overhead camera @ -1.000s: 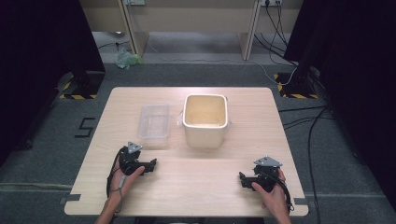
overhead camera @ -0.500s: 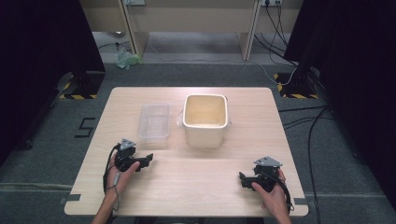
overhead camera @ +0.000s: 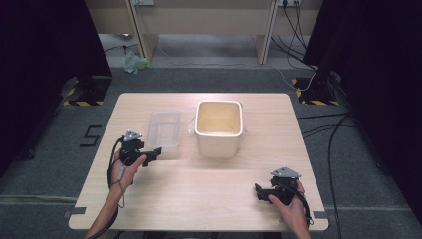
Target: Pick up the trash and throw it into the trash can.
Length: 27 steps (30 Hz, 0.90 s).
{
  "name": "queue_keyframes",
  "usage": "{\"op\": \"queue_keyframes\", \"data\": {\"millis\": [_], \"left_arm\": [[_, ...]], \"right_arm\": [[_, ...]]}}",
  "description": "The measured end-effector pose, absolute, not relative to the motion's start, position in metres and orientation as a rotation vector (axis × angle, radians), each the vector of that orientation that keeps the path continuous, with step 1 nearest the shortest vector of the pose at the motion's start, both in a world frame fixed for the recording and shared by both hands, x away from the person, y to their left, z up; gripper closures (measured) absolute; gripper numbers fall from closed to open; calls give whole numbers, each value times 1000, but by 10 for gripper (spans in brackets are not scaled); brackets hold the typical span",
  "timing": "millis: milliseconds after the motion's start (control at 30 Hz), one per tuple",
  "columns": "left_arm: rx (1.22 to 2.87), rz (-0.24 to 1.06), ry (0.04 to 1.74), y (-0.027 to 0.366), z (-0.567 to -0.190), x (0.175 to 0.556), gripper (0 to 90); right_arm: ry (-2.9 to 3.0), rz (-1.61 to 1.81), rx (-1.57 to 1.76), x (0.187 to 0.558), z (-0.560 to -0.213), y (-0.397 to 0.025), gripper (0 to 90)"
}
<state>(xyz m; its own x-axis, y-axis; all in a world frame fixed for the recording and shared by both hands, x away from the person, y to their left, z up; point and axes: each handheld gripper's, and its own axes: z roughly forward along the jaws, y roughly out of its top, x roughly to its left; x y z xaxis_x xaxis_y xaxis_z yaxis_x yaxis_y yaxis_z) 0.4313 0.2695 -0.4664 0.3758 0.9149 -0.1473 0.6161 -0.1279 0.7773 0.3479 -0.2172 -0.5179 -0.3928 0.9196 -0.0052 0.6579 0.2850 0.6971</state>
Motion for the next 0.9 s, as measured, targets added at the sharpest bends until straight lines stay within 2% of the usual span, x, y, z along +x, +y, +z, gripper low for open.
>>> {"op": "queue_keyframes", "data": {"millis": [400,700,900], "left_arm": [[1814,416,1368,271,-465,458,211],[1819,419,1413,271,-469,477,225],[1817,406,1413,272,-469,471,219]], "right_arm": [[2152,869,1418,348,-518,-217,2],[2152,869,1417,348,-518,-217,2],[2152,869,1417,348,-518,-217,2]]}}
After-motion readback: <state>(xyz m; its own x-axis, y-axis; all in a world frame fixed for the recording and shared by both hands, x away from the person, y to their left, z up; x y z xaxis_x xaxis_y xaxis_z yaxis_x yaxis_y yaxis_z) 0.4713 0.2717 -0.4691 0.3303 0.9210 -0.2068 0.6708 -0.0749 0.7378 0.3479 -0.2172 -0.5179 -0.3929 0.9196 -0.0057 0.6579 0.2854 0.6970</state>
